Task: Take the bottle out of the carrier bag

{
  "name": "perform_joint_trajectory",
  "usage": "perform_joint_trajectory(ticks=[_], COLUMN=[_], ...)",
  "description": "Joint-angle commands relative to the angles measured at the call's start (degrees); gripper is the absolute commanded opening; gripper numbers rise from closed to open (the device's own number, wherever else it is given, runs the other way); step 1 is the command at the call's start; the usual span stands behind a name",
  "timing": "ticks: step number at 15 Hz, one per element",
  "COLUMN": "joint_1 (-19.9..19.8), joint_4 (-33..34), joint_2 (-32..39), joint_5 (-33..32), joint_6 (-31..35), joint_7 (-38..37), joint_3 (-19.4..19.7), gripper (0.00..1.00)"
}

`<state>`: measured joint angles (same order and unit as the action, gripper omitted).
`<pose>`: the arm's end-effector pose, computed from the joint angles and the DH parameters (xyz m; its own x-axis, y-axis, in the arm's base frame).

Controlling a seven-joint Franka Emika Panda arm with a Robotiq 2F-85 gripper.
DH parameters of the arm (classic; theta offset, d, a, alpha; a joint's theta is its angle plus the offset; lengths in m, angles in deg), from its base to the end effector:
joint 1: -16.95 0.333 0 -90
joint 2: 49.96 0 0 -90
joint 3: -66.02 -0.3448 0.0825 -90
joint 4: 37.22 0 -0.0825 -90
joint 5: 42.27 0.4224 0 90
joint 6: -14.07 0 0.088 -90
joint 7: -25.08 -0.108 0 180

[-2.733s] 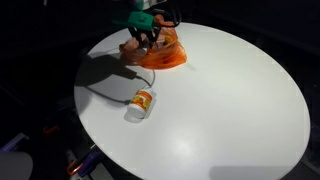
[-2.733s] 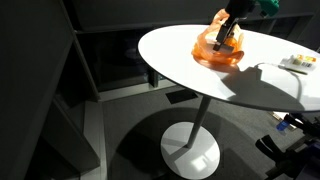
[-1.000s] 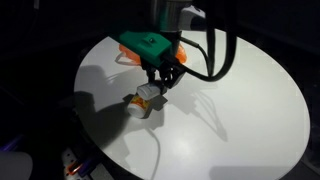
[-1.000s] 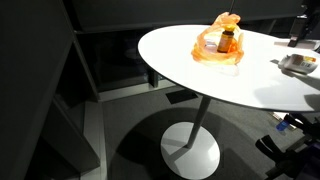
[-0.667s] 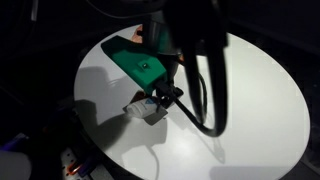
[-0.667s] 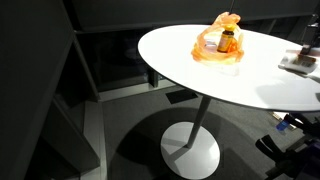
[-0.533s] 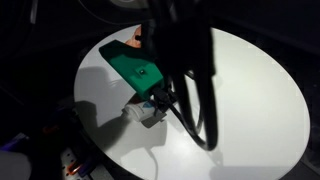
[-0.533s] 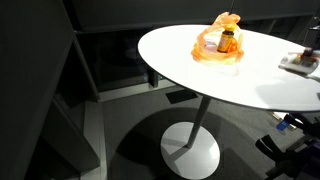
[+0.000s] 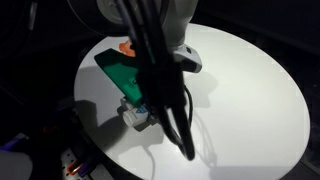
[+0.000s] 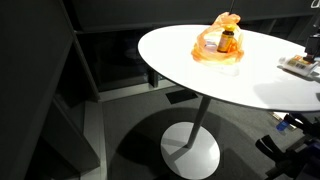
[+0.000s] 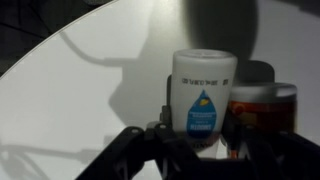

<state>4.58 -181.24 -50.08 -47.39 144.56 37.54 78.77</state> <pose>0.4137 -0.1964 0.2599 0.9593 -0.1498 -0.2392 -0.1542 -0.9880 0.0005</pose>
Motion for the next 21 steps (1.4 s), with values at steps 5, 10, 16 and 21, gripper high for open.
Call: perform_joint_trajectory(ticks=[5, 10, 16, 21], joint_1=[0.42, 1.07, 3.03, 4.61], joint_4=[0.04, 0.08, 0.78, 1.95], joint_2=[-0.53, -3.72, -9.18, -11.15], joint_5=[0.42, 0.85, 3.0, 5.22], joint_6=[-1.34, -3.28, -7.87, -11.14], joint_7=[-0.5, -0.47, -0.07, -0.6], joint_3=[-0.59, -1.3, -2.55, -3.22], gripper=[1.0, 1.0, 1.0, 1.0])
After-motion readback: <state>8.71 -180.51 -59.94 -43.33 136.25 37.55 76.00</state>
